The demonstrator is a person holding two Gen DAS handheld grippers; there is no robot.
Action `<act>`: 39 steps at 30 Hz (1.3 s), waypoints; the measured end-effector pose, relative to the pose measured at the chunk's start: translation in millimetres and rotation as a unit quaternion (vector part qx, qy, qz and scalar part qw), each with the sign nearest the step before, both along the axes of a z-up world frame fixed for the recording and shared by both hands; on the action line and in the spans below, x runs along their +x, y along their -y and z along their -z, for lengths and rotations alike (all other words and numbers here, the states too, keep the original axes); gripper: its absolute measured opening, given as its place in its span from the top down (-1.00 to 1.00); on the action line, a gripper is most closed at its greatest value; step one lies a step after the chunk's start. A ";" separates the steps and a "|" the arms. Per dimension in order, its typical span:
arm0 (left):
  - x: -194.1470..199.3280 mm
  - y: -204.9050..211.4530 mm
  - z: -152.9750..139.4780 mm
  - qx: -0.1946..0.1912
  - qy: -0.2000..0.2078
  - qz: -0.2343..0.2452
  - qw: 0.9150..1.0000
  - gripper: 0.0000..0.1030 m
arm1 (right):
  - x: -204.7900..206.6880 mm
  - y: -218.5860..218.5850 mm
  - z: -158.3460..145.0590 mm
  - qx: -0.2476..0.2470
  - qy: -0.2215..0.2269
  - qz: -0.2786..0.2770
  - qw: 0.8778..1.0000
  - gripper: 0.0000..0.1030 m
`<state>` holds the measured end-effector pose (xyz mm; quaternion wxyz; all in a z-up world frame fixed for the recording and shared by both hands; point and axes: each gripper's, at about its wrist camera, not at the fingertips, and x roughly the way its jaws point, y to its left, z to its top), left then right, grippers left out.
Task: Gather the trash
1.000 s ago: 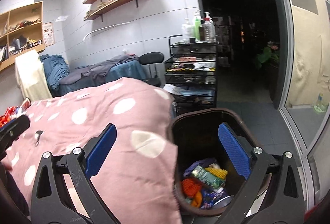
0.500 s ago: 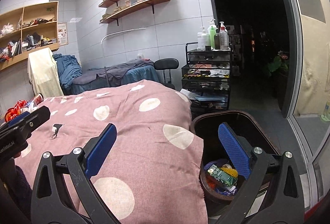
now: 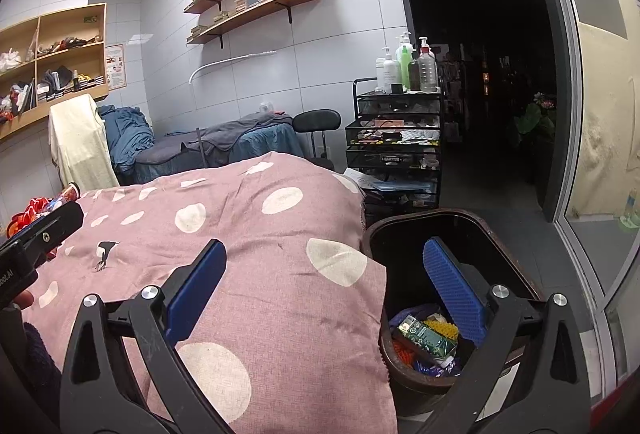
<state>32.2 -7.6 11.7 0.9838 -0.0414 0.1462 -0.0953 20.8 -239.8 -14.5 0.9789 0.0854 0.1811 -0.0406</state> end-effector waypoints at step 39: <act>-1.2 3.1 -2.4 -0.010 0.011 -0.003 1.000 -0.90 | 0.8 4.0 2.8 0.005 -0.004 0.003 1.000 -0.89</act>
